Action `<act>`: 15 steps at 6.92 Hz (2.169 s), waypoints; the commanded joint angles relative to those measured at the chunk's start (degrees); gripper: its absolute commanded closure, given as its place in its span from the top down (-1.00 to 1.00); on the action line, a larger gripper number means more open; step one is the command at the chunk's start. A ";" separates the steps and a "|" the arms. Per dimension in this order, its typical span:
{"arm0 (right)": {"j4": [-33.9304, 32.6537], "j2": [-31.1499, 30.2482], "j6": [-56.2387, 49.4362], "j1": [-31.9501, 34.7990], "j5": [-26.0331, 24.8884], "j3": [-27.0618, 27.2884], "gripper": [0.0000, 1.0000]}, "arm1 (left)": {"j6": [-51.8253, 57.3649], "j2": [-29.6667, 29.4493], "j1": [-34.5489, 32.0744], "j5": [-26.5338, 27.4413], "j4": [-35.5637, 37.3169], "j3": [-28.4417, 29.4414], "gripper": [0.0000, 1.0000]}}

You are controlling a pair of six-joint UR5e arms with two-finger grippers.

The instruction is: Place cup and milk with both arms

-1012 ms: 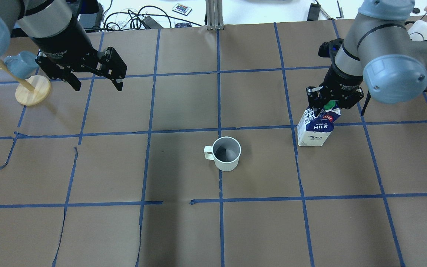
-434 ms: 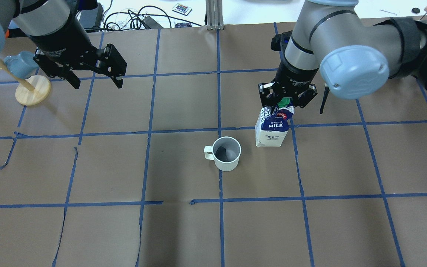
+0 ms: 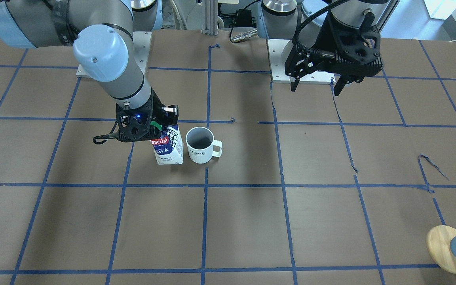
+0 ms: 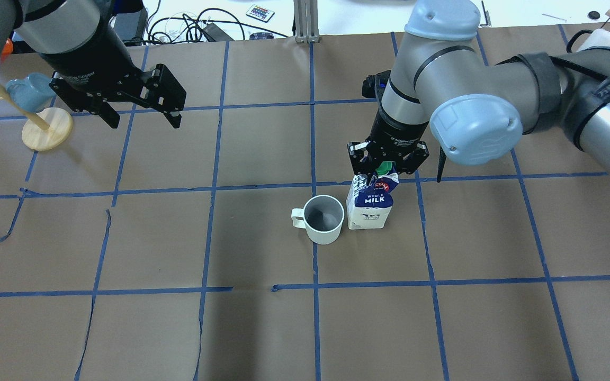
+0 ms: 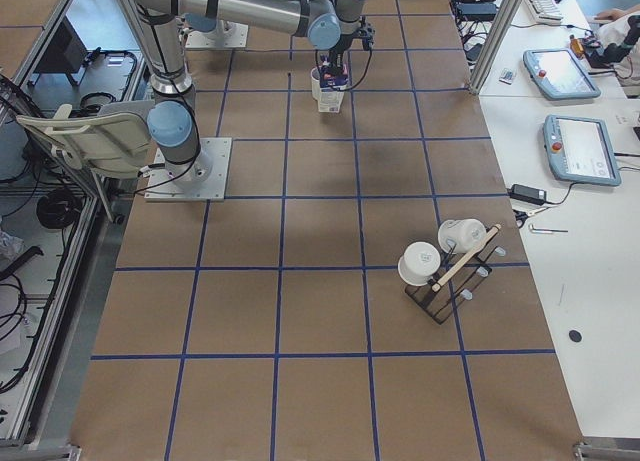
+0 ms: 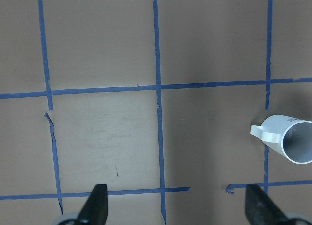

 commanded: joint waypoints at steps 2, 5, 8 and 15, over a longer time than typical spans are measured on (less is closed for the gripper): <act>-0.43 0.36 0.59 0.20 0.16 0.33 0.01 | -0.57 1.42 -0.14 -0.30 -0.43 -0.36 1.00; -4.44 0.36 0.69 0.20 0.25 -0.54 1.00 | -0.49 1.77 -0.14 -0.22 -0.52 -0.36 1.00; -1.06 2.20 0.17 -0.59 -6.72 -14.64 1.00 | -0.48 1.86 -0.14 -0.22 -0.69 -0.36 1.00; 2.12 -1.03 -3.01 -2.35 -9.68 -16.91 1.00 | -0.48 1.86 -0.14 -0.30 -0.78 -0.45 1.00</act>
